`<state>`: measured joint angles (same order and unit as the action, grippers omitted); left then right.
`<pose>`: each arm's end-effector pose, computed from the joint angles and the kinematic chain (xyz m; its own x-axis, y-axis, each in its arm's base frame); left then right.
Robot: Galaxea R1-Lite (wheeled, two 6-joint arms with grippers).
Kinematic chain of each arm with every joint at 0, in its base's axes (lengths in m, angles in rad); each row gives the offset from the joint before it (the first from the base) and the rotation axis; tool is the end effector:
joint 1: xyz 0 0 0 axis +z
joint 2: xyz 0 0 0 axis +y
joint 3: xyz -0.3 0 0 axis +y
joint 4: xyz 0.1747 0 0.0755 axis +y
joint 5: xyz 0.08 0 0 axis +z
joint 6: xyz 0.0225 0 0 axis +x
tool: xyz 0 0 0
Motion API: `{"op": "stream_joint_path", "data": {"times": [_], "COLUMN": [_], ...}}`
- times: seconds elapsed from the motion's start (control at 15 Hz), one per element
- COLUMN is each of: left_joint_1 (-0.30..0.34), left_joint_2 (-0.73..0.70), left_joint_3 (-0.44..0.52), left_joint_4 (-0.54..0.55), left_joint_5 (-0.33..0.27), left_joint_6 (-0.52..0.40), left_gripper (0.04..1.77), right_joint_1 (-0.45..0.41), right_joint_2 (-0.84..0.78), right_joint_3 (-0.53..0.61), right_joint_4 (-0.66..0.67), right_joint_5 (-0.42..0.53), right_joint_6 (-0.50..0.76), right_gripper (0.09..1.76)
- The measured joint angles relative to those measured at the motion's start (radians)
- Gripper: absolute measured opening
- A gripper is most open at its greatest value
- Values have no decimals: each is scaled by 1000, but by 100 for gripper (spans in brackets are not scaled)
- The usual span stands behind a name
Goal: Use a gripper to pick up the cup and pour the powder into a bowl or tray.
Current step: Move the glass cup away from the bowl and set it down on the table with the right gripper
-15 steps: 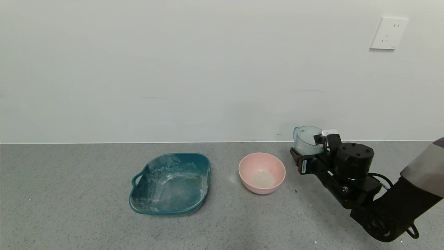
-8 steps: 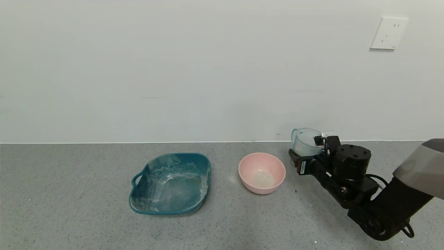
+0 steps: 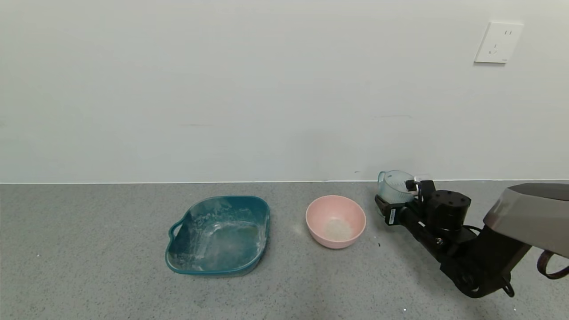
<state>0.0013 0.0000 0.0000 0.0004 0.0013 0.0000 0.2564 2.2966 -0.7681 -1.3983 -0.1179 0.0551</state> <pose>-0.0228 0.0000 0.0755 1.0000 0.0026 -0.0004 -0.0026 1.0000 0.0000 0.3716 0.0947 0.0398 0.9823 0.1359 -0.1289 -0.1319 0.9905 0.0394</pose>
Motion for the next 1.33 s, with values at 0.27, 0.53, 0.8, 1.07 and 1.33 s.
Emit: {"op": "stream_joint_path", "data": {"times": [0.27,0.53,0.8,1.07,1.33], "left_joint_1": [0,0,0,0,0], "left_joint_2": [0,0,0,0,0], "left_joint_3": [0,0,0,0,0], "left_joint_4": [0,0,0,0,0], "left_joint_5": [0,0,0,0,0], "left_joint_6": [0,0,0,0,0], "left_gripper": [176,176,176,176,176], "right_joint_1": [-44,-74,-87,-91,-92], "right_joint_2": [62,98,128,137,135], "right_joint_3": [-42,-68,-87,-89,-81], "right_joint_4": [0,-11,-29,-44,-54], "right_joint_5": [39,43,44,61,82], "right_joint_6": [0,-34,-37,-36,-33], "right_gripper": [134,134,134,134,150]}}
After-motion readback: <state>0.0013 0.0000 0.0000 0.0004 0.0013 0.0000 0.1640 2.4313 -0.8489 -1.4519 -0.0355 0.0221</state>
